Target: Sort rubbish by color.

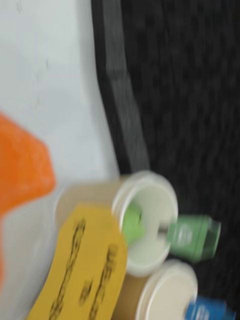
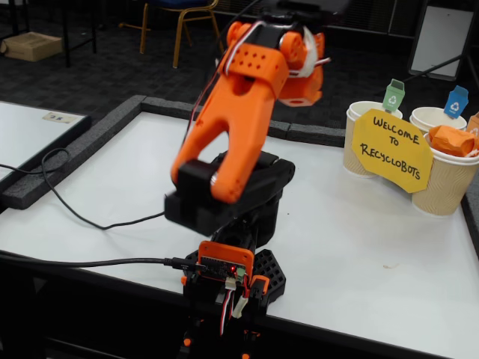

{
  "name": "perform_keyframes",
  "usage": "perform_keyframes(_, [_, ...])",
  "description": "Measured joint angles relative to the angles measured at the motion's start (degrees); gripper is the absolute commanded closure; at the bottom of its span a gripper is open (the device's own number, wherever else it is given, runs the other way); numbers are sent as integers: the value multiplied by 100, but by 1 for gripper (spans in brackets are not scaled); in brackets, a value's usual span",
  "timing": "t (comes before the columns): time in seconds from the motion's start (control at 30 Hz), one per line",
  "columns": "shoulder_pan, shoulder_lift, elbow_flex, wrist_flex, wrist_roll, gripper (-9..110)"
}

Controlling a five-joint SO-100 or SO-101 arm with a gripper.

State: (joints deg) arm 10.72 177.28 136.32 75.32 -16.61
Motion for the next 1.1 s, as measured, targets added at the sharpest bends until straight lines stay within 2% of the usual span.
perform_keyframes(0.23, [-1090,492,334,0,0,101])
perform_keyframes(0.6, [-2197,932,817,88,0,101])
perform_keyframes(1.1, [-4658,932,817,141,0,101])
